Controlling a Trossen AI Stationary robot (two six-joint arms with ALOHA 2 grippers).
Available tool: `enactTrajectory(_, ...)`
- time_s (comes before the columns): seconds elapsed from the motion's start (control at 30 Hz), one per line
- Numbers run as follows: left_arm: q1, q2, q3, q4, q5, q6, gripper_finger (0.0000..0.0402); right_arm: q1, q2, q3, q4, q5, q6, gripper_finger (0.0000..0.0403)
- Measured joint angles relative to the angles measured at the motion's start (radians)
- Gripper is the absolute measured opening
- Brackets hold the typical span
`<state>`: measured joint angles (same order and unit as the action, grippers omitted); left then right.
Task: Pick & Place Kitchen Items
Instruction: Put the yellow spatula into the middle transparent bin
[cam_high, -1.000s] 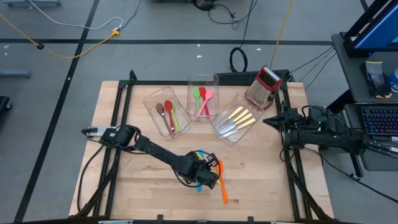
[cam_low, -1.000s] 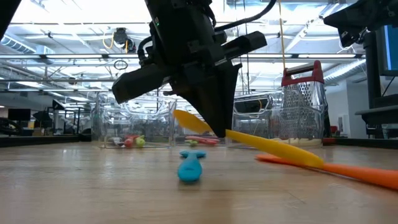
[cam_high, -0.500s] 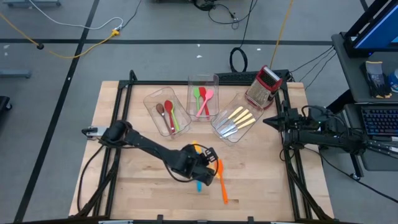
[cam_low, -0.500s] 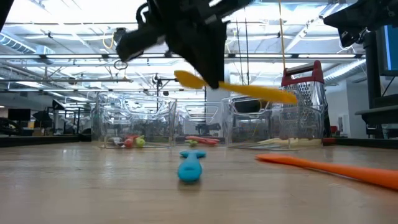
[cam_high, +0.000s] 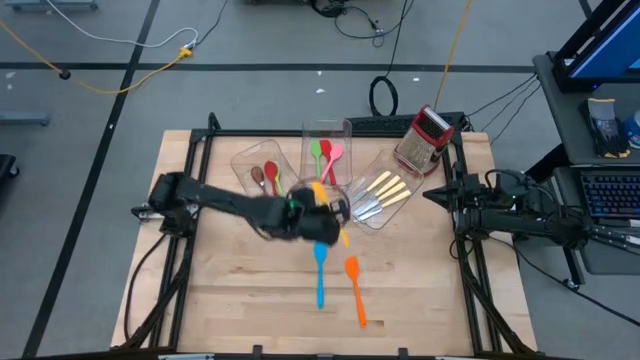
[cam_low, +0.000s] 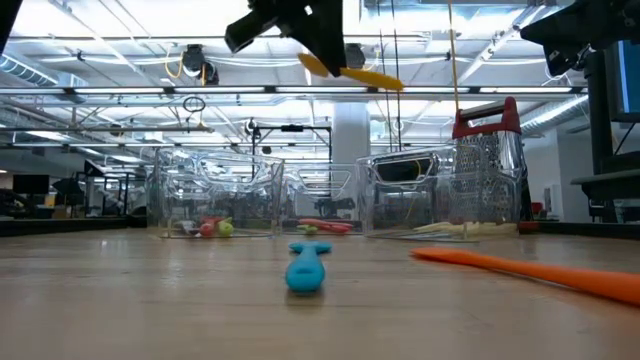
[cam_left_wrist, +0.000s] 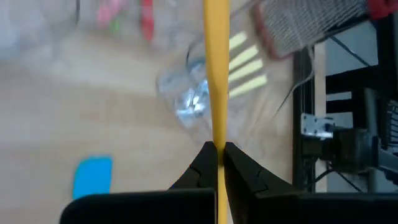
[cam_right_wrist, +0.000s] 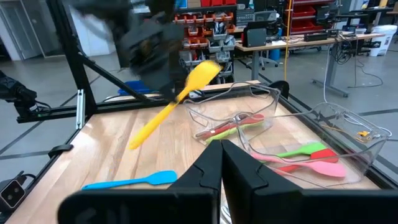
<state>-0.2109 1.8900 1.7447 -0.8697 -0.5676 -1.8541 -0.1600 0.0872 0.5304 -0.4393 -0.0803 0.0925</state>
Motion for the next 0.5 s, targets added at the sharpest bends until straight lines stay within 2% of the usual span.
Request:
enactTrajectory(0.2,0.149,-0.09,0.0,0.001,0.07,0.262,0.0003,0.0,0.0,0.0,0.0,0.001,0.0,0.0)
enactTrajectory(0.5,0.371,-0.136,0.0,0.012,0.275,0.599,0.0002,0.0,0.0,0.0,0.0,0.001,0.0,0.0)
